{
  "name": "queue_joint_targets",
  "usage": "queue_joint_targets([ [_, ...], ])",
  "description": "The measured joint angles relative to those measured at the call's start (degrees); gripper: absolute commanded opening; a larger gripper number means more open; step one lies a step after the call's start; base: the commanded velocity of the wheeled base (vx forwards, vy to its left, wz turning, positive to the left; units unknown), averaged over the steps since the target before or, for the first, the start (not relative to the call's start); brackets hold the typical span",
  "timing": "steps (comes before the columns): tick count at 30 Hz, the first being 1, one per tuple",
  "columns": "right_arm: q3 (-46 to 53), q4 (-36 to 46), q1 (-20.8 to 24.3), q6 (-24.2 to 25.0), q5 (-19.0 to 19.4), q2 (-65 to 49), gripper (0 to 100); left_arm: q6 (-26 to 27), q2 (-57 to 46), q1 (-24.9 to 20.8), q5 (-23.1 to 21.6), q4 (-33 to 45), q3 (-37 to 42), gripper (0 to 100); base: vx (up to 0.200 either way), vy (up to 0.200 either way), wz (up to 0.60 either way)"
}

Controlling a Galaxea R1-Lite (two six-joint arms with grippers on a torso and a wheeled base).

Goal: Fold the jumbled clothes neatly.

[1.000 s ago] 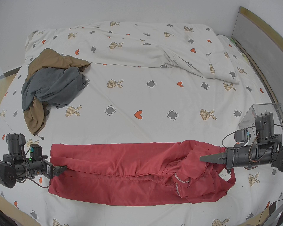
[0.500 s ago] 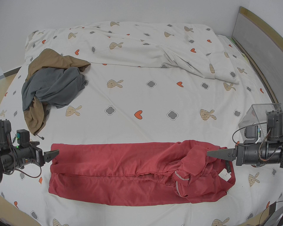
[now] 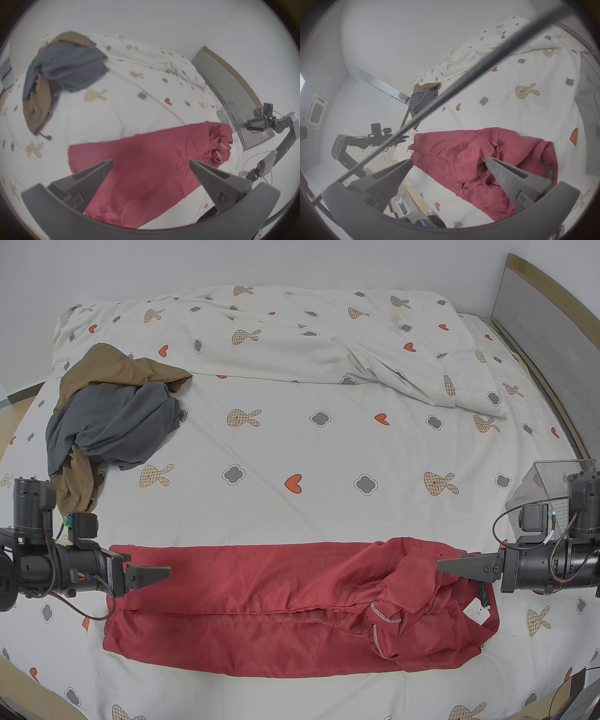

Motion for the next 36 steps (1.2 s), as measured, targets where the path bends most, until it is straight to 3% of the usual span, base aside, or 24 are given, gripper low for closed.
queue_joint_targets([
  [6,-3.4,-0.3,2.5,2.0,0.1,4.7,100,-0.7,9.4,-0.4,-0.4,-2.4,0.7,100,0.0,0.0,0.0],
  [12,-10.8,-0.8,6.6,3.7,0.0,11.9,100,-1.1,17.9,2.2,-0.4,-10.0,3.0,100,0.0,0.0,0.0],
  [17,-13.4,-0.6,9.0,3.9,-0.3,17.3,100,-1.2,20.9,4.2,-0.5,-11.1,4.0,100,0.0,0.0,0.0],
  [23,-8.7,-0.5,9.6,3.9,-1.3,20.5,100,-1.1,21.2,6.3,-0.4,-11.1,4.1,100,0.0,0.0,0.0],
  [36,0.3,-0.9,6.5,3.8,-1.2,19.1,100,-0.9,18.1,9.8,-0.2,-11.0,3.3,100,0.0,0.0,0.0],
])
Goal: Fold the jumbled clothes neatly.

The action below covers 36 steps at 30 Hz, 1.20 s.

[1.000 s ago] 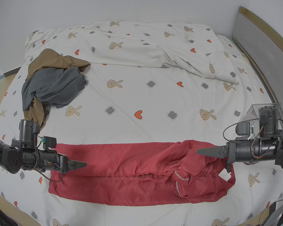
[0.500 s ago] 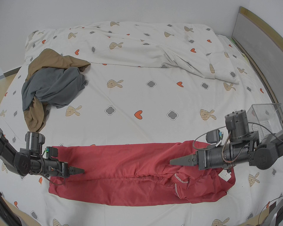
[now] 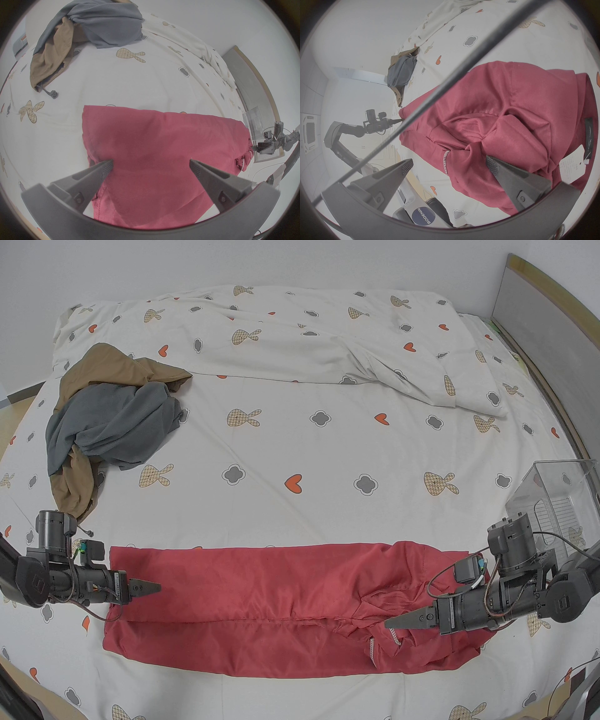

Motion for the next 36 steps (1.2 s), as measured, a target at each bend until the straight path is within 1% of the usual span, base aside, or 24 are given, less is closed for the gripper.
queue_joint_targets([
  [4,0.5,0.0,-0.1,0.0,0.0,0.0,100,0.1,-0.1,0.4,0.4,0.0,-0.2,100,0.0,0.0,0.0],
  [9,0.6,0.0,-0.3,0.1,0.0,-0.2,100,0.1,0.2,1.5,1.9,0.0,-0.9,100,0.0,0.0,0.0],
  [12,0.6,0.1,-1.1,0.1,0.0,-1.3,100,-0.1,-0.4,2.3,2.1,0.3,-1.3,100,0.0,0.0,0.0],
  [18,0.5,0.3,-2.4,0.2,0.2,-6.7,100,-1.5,-5.4,2.9,2.3,2.9,-1.9,100,0.0,0.0,0.0],
  [22,0.4,0.5,-4.0,0.9,1.3,-12.9,100,-3.6,-12.8,2.9,2.2,9.4,-3.9,100,0.0,0.0,0.0],
  [25,0.0,0.5,-5.8,2.4,3.3,-18.5,100,-6.2,-19.3,2.9,2.1,19.1,-8.0,100,0.0,0.0,0.0],
  [28,-0.9,0.5,-9.1,5.2,6.1,-25.2,100,-8.7,-26.8,2.9,2.0,28.7,-13.9,100,0.0,0.0,0.0],
  [29,-1.1,0.5,-10.3,6.2,7.0,-27.1,100,-9.3,-28.9,2.8,1.9,30.6,-15.3,100,0.0,0.0,0.0],
  [31,-1.7,0.5,-13.0,7.8,8.5,-31.3,100,-9.8,-33.2,2.6,2.4,33.5,-18.3,100,0.0,0.0,0.0],
  [33,-2.1,0.5,-14.9,8.7,9.2,-34.3,100,-9.4,-36.5,2.4,3.7,34.3,-20.0,100,0.0,0.0,0.0],
  [36,-2.6,0.5,-16.6,9.7,9.9,-37.4,100,-8.5,-39.4,2.2,6.3,31.6,-20.4,100,0.0,0.0,0.0],
])
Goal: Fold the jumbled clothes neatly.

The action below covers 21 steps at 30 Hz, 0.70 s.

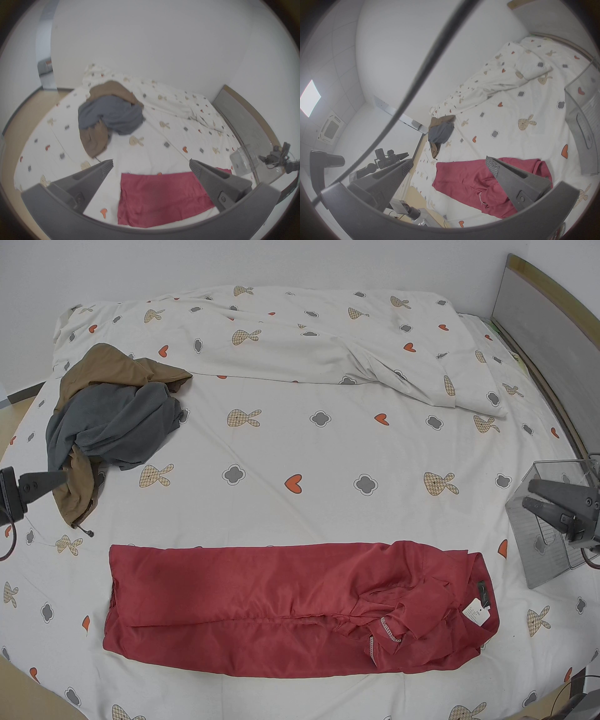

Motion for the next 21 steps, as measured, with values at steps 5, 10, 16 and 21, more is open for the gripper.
queue_joint_targets([
  [5,-0.7,0.0,-1.2,0.9,0.8,-2.5,100,-0.7,1.5,0.1,1.9,-7.2,3.9,100,0.0,0.0,0.0],
  [10,-1.0,0.0,-1.7,1.3,1.0,-3.5,100,-1.9,8.9,2.6,-5.9,-9.7,6.5,100,0.0,0.0,0.0],
  [16,-1.2,0.0,-2.0,1.5,1.2,-4.0,100,0.8,19.2,9.9,-23.4,-11.5,7.6,100,0.0,0.0,0.0],
  [21,-1.3,0.0,-2.1,1.7,1.2,-4.2,100,10.2,30.1,17.7,-36.9,-12.6,8.6,100,0.0,0.0,0.0],
])
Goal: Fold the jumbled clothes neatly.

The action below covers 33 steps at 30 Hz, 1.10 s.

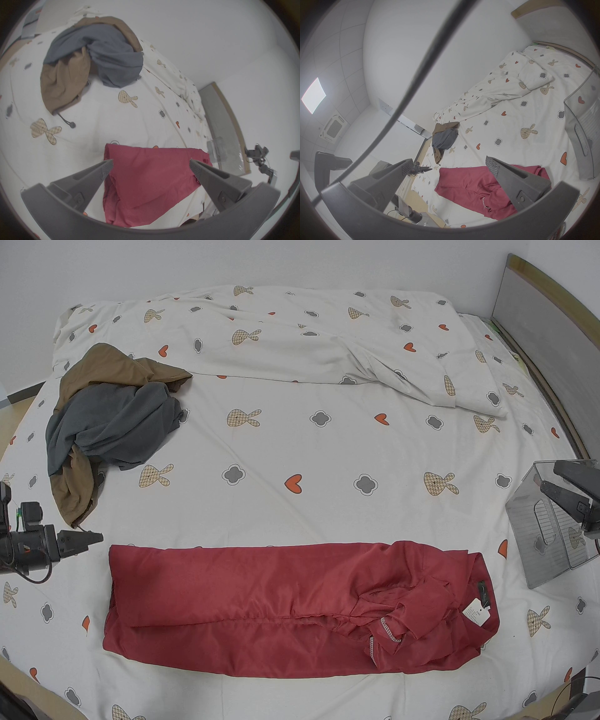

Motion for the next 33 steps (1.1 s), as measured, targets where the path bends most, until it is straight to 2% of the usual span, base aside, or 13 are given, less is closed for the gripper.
queue_joint_targets([
  [2,0.0,0.0,0.0,0.0,0.0,0.0,100,3.5,3.7,2.8,-4.6,-0.4,0.6,100,0.0,0.0,0.0],
  [4,-0.1,0.0,0.0,0.1,0.1,-0.1,100,5.6,7.1,5.4,-7.2,-0.8,1.3,100,0.0,0.0,0.0],
  [10,-0.2,0.0,0.1,0.1,0.1,-0.2,100,7.7,14.5,8.3,-8.2,-1.6,2.6,100,0.0,0.0,0.0],
  [16,-0.1,0.0,0.1,0.1,0.2,-0.2,100,7.7,17.9,7.5,-8.5,-3.4,3.2,100,0.0,0.0,0.0],
  [24,-0.3,0.0,-0.2,0.1,0.1,-0.2,100,7.6,21.6,5.0,-8.5,-10.9,4.2,100,0.0,0.0,0.0],
  [33,-0.4,0.0,-0.5,0.1,0.2,-0.7,100,7.5,23.9,2.5,-8.5,-11.4,4.1,100,0.0,0.0,0.0],
])
